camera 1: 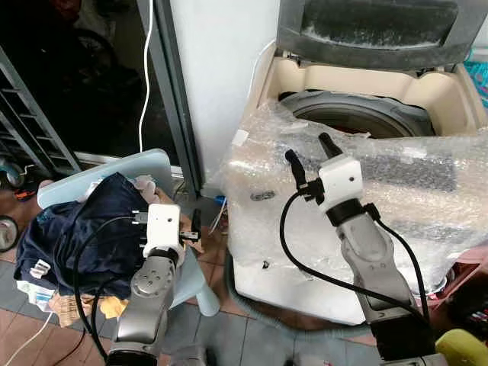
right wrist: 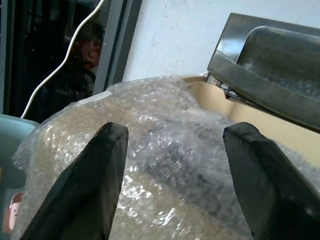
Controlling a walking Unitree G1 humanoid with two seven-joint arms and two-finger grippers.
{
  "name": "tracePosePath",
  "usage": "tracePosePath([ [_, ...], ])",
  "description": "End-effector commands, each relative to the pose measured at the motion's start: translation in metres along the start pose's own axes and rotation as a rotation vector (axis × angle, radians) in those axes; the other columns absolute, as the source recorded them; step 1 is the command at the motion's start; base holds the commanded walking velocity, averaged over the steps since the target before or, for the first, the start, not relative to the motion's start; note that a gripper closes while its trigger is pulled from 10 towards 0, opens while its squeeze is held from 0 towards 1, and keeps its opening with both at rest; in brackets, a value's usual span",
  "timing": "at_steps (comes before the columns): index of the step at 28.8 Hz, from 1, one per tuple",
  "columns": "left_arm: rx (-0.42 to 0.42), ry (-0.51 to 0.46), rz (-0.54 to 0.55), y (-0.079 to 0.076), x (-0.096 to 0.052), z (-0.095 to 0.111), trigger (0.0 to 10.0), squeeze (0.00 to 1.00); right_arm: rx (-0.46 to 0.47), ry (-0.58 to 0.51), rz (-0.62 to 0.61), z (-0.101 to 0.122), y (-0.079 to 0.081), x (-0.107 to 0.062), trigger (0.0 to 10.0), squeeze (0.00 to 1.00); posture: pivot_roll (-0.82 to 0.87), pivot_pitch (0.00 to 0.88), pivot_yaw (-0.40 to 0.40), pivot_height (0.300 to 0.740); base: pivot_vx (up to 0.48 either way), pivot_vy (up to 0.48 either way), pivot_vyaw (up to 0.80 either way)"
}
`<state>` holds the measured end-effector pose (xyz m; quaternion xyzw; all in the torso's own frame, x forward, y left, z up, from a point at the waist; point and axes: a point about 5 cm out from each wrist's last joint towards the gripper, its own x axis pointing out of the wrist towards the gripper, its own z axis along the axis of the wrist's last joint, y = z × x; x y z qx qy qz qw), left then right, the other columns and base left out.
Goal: Clothes washing
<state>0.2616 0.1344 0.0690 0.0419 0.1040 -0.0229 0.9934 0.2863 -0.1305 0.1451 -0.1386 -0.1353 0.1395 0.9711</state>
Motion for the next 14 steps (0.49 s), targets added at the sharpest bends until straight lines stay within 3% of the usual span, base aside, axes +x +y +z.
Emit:
tracePosePath([
  [1, 0.007, 0.008, 0.013, 0.0061, -0.0031, -0.0007, 10.0, 0.00, 0.021, -0.004, -0.011, 0.0048, 0.0020, -0.0006, 10.0, 1.00, -0.06, 0.000, 0.053, 0.740, -0.322, 0.000, 0.00],
  [7, 0.014, 0.010, 0.017, 0.0074, -0.0050, 0.0003, 10.0, 0.00, 0.069, 0.021, -0.035, 0.0010, 0.0026, -0.0027, 10.0, 1.00, -0.05, 0.000, 0.053, 0.740, -0.321, 0.000, 0.00],
  [14, 0.010, 0.009, 0.016, 0.0074, -0.0059, 0.0013, 10.0, 0.00, 0.107, 0.022, -0.002, 0.0029, 0.0056, -0.0030, 10.0, 1.00, -0.05, 0.000, 0.054, 0.740, 0.000, 0.000, 0.09],
])
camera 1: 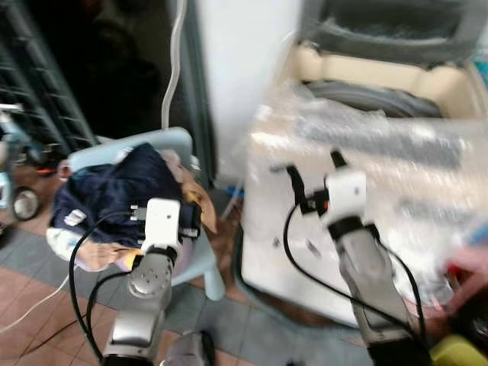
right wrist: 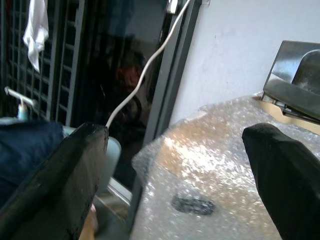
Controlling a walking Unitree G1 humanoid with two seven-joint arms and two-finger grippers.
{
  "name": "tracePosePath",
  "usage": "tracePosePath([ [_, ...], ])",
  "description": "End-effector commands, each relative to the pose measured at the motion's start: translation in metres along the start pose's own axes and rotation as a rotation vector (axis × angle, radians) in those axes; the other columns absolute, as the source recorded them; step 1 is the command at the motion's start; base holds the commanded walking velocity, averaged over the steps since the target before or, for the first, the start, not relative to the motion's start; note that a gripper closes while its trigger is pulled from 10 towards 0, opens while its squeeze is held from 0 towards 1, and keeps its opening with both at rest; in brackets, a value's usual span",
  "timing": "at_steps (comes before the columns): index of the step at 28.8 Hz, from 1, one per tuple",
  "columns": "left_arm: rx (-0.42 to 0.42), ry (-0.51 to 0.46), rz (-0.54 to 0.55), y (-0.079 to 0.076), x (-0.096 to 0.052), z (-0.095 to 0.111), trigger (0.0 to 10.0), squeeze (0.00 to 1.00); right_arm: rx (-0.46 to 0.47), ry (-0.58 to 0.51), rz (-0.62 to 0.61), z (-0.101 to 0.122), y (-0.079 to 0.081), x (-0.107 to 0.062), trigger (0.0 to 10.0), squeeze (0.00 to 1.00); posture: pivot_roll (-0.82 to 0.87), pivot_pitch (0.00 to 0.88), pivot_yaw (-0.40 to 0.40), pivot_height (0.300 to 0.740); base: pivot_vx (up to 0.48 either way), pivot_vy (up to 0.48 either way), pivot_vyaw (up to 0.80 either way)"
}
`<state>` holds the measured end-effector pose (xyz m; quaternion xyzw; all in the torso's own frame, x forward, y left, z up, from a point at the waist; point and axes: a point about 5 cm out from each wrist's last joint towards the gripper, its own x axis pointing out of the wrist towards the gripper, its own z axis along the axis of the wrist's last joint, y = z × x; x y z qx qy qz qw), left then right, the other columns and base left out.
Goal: Clothes washing
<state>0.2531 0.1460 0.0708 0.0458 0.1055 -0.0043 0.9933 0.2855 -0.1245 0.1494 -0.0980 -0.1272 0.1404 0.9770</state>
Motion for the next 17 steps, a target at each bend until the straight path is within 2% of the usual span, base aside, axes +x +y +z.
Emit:
tracePosePath([
  [1, 0.003, 0.003, -0.023, -0.004, 0.003, 0.002, 10.0, 0.00, 0.030, 0.014, 0.013, -0.002, 0.002, -0.005, 10.0, 1.00, -0.05, 0.000, 0.054, 0.740, 0.000, 0.000, 0.80],
  [11, -0.016, 0.018, 0.021, 0.002, 0.004, 0.002, 10.0, 0.00, 0.035, 0.025, 0.031, -0.003, 0.006, -0.006, 10.0, 1.00, -0.05, 0.000, 0.052, 0.740, 0.000, 0.000, 0.78],
  [14, -0.018, 0.016, 0.024, 0.002, 0.004, 0.002, 10.0, 0.00, 0.049, 0.039, 0.037, -0.005, 0.006, -0.006, 10.0, 1.00, -0.05, 0.000, 0.052, 0.740, 0.000, 0.375, 0.76],
  [15, -0.021, 0.014, 0.025, 0.002, 0.005, 0.003, 10.0, 0.00, 0.076, 0.062, 0.029, -0.008, 0.006, -0.007, 10.0, 0.00, -0.05, 0.000, 0.052, 0.740, 0.000, 0.480, 0.00],
  [17, -0.030, 0.009, 0.028, 0.003, 0.005, 0.004, 10.0, 0.00, 0.133, 0.121, -0.009, -0.017, 0.004, -0.008, 10.0, 0.00, -0.05, 0.000, 0.052, 0.740, 0.000, 0.480, 0.00],
])
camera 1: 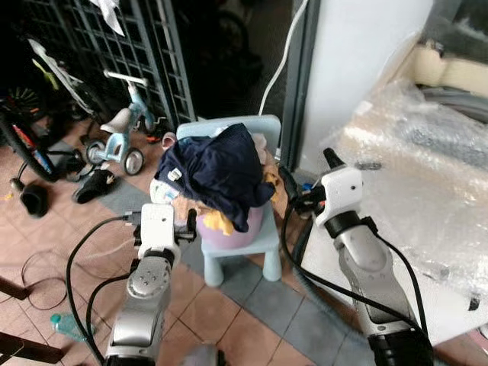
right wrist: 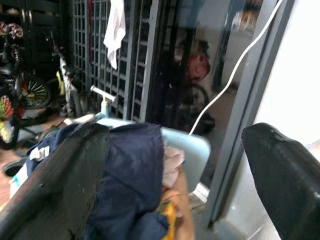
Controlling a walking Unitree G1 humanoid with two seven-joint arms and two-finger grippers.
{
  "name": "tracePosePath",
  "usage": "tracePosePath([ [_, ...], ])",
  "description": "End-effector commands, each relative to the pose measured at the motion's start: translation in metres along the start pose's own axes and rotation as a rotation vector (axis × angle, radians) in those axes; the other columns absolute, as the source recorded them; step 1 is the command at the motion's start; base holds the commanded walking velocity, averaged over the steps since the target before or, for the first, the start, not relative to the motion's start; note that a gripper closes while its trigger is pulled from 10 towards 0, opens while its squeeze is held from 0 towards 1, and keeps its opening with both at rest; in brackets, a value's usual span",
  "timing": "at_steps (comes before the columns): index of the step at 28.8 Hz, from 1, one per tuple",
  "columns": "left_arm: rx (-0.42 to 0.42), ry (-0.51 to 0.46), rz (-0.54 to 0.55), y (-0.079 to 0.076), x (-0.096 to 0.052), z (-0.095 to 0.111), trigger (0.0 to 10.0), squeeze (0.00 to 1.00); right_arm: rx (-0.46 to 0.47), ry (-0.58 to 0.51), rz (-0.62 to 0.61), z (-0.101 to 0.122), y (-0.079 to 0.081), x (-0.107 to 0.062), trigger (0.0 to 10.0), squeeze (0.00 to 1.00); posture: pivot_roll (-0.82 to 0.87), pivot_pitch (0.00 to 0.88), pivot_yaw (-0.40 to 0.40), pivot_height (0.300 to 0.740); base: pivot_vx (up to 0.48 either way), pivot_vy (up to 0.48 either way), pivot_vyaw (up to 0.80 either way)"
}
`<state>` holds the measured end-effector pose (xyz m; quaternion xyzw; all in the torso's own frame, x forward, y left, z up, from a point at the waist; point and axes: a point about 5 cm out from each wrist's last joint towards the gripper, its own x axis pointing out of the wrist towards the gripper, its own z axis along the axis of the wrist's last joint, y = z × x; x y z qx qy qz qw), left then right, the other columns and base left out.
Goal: Clothes washing
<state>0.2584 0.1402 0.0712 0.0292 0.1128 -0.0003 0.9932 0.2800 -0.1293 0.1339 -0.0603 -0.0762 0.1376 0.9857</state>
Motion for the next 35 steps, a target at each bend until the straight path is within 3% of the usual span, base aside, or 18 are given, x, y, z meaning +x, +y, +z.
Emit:
tracePosePath([
  [1, 0.005, -0.014, 0.025, 0.009, 0.000, 0.003, 10.0, 0.00, 0.069, 0.060, -0.016, -0.008, 0.002, 0.001, 10.0, 0.00, -0.05, 0.000, 0.052, 0.740, 0.000, 0.480, 0.00],
  [3, 0.018, -0.036, 0.029, 0.010, 0.001, 0.006, 10.0, 0.00, 0.158, 0.131, -0.071, -0.019, -0.003, -0.002, 10.0, 0.00, -0.05, 0.000, 0.051, 0.740, 0.000, 0.480, 0.00],
  [9, 0.026, -0.070, 0.034, 0.011, 0.001, 0.010, 10.0, 0.00, 0.149, 0.199, -0.141, -0.034, -0.011, -0.015, 10.0, 0.00, -0.06, 0.000, 0.052, 0.740, 0.000, 0.480, 0.00],
  [13, 0.032, -0.084, 0.027, 0.011, 0.001, 0.011, 10.0, 0.00, 0.012, 0.285, -0.222, -0.046, -0.015, -0.021, 10.0, 0.00, -0.06, 0.000, 0.055, 0.740, 0.000, 0.480, 0.00],
  [15, 0.038, -0.101, 0.024, 0.011, 0.001, 0.013, 10.0, 0.00, 0.064, 0.281, -0.204, -0.050, -0.012, -0.023, 10.0, 0.00, -0.06, 0.000, 0.056, 0.740, 0.000, 0.478, 0.00],
  [19, 0.032, -0.095, 0.090, 0.013, 0.003, 0.015, 10.0, 0.00, -0.109, 0.377, -0.178, -0.066, -0.010, -0.033, 10.0, 0.00, -0.06, 0.000, 0.055, 0.740, 0.000, 0.118, 0.00],
  [21, 0.004, -0.123, 0.035, 0.011, 0.002, 0.015, 10.0, 0.00, 0.109, 0.369, -0.163, -0.070, -0.010, -0.039, 10.0, 0.00, -0.06, 0.000, 0.054, 0.740, 0.000, 0.000, 0.00],
  [22, -0.010, -0.111, 0.026, 0.011, 0.002, 0.013, 10.0, 0.00, 0.130, 0.334, -0.160, -0.067, -0.011, -0.038, 10.0, 0.00, -0.06, 0.000, 0.054, 0.740, 0.000, 0.000, 0.00],
  [27, -0.003, -0.112, 0.026, 0.013, 0.001, 0.010, 10.0, 0.00, 0.108, 0.364, -0.196, -0.070, -0.014, -0.033, 10.0, 0.00, -0.05, 0.000, 0.054, 0.740, 0.000, 0.000, 0.00],
  [30, 0.012, -0.115, 0.018, 0.014, 0.003, 0.011, 10.0, 0.00, 0.146, 0.310, -0.131, -0.062, -0.004, -0.030, 10.0, 0.00, -0.06, 0.000, 0.056, 0.740, 0.000, 0.000, 0.00],
  [32, 0.024, -0.148, 0.002, 0.014, 0.003, 0.013, 10.0, 0.00, 0.090, 0.297, -0.175, -0.061, -0.006, -0.026, 10.0, 0.00, -0.06, 0.000, 0.057, 0.740, 0.000, 0.000, 0.00],
  [35, 0.027, -0.145, 0.012, 0.015, 0.003, 0.013, 10.0, 0.00, 0.156, 0.318, -0.196, -0.064, -0.007, -0.025, 10.0, 0.00, -0.06, 0.000, 0.056, 0.740, 0.398, 0.000, 0.00],
])
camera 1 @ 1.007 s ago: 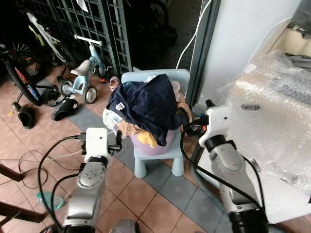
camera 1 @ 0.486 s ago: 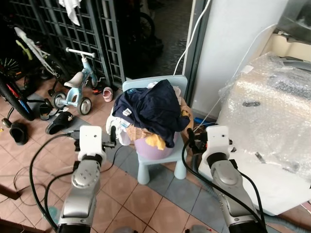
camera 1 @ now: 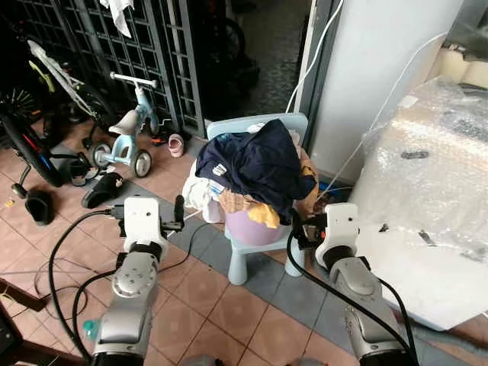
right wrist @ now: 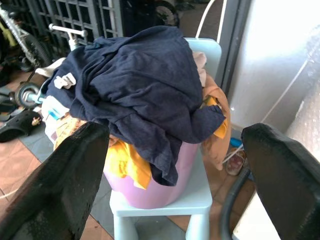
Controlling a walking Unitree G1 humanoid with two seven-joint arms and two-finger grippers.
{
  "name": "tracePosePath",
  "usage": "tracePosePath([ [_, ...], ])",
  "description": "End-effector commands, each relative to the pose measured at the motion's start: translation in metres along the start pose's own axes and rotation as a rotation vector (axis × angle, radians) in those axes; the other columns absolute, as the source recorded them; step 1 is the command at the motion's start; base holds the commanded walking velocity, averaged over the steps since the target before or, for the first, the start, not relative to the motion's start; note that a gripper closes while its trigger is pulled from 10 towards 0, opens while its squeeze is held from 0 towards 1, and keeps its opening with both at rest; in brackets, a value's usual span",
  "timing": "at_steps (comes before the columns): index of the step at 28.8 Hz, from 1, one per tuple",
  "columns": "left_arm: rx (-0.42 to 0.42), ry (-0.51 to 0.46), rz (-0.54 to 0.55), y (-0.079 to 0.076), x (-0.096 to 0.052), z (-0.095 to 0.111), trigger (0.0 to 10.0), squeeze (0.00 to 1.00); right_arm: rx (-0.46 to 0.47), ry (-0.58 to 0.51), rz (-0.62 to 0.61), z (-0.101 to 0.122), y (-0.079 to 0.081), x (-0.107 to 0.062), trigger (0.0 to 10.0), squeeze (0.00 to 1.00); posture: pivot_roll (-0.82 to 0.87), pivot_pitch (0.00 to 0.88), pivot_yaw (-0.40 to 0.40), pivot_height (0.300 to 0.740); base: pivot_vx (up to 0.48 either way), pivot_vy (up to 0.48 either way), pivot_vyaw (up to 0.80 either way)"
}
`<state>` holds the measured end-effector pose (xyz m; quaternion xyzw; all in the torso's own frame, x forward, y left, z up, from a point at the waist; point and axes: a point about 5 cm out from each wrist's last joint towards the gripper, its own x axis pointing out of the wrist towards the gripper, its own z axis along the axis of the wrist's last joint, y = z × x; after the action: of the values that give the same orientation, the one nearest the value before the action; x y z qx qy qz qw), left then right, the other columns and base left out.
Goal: Clothes washing
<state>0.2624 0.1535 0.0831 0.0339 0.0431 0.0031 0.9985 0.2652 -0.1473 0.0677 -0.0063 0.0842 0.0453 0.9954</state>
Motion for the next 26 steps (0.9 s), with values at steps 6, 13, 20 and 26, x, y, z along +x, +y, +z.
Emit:
tracePosePath([
  [6, -0.018, 0.002, -0.009, -0.0015, 0.0031, -0.0003, 10.0, 0.00, 0.071, 0.020, 0.031, -0.0065, -0.0036, 0.0018, 10.0, 0.00, -0.06, 0.000, 0.049, 0.740, 0.422, 0.000, 0.00],
  [13, -0.030, -0.003, -0.015, -0.0045, 0.0040, -0.0003, 10.0, 0.00, 0.058, 0.012, 0.056, -0.0051, -0.0021, 0.0028, 10.0, 0.00, -0.06, 0.000, 0.042, 0.740, 0.480, 0.000, 0.00],
  [20, -0.039, 0.004, -0.013, -0.0060, 0.0046, -0.0014, 10.0, 0.00, 0.025, -0.007, 0.095, -0.0035, -0.0006, 0.0034, 10.0, 0.00, -0.06, 0.000, 0.039, 0.740, 0.480, 0.000, 0.06],
  [26, -0.035, 0.052, -0.002, -0.0066, 0.0073, -0.0091, 10.0, 0.00, -0.057, -0.016, 0.117, -0.0029, -0.0014, 0.0079, 10.0, 0.00, -0.05, 0.000, 0.000, 0.740, 0.105, 0.000, 0.14],
])
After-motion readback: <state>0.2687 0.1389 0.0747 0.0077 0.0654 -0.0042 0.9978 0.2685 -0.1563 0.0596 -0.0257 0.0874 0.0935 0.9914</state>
